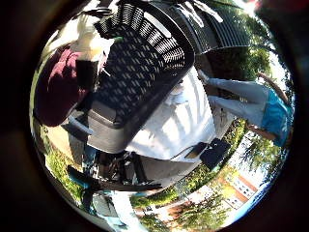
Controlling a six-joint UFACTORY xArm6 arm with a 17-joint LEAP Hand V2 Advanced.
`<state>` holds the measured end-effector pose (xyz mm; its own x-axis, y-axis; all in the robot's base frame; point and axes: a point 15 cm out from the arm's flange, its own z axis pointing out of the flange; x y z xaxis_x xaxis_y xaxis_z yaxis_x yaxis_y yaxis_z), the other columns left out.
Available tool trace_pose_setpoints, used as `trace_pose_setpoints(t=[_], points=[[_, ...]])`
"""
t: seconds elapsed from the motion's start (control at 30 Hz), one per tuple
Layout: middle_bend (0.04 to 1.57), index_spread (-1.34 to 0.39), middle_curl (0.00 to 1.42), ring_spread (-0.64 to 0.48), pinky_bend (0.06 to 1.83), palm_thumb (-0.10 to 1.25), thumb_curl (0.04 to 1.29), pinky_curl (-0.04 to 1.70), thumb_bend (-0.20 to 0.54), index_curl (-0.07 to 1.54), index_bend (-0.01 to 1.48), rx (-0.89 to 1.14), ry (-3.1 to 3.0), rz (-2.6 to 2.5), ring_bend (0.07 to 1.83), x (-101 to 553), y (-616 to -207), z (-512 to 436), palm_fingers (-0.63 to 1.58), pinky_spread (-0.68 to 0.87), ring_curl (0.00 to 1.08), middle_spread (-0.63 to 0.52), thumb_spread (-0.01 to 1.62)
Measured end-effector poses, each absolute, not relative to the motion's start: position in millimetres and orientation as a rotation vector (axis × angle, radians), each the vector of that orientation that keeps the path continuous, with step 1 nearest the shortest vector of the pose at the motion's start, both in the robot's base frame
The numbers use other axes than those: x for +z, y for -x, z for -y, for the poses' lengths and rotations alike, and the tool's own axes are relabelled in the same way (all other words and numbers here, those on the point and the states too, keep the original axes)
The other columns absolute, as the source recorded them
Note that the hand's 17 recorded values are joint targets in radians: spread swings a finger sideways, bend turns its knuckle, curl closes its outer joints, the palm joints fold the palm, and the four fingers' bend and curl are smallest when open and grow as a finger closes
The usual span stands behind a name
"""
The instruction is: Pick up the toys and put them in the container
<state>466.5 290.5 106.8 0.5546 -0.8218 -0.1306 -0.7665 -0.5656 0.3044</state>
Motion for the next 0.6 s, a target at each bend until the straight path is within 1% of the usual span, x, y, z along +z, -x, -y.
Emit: trace_pose_setpoints(t=[0.1, 0.27, 0.4, 0.47, 0.6], points=[[0.37, -0.75, 0.53, 0.23, 0.99, 0.82, 0.62, 0.63, -0.027, 0.93, 0.15, -0.427, -2.542, 1.307, 0.79, 111, -458, -277, -0.2, 0.37, 0.45, 0.01, 1.15], [0.23, -0.62, 0.45, 0.27, 0.83, 0.83, 0.59, 0.54, -0.025, 0.76, 0.11, -0.455, -2.561, 1.267, 0.62, 150, -460, -248, -0.15, 0.41, 0.37, 0.03, 1.14], [0.18, -0.55, 0.42, 0.28, 0.76, 0.83, 0.57, 0.48, -0.024, 0.65, 0.11, -0.452, -2.576, 1.324, 0.56, 194, -473, -207, -0.1, 0.43, 0.34, 0.04, 1.13], [0.18, -0.52, 0.4, 0.28, 0.71, 0.84, 0.56, 0.46, -0.024, 0.59, 0.12, -0.433, -2.599, 1.361, 0.53, 216, -482, -186, -0.06, 0.44, 0.33, 0.04, 1.13], [0.18, -0.47, 0.39, 0.28, 0.65, 0.84, 0.55, 0.42, -0.024, 0.52, 0.16, -0.396, -2.597, 1.511, 0.51, 250, -504, -115, 0.01, 0.45, 0.32, 0.04, 1.13]])
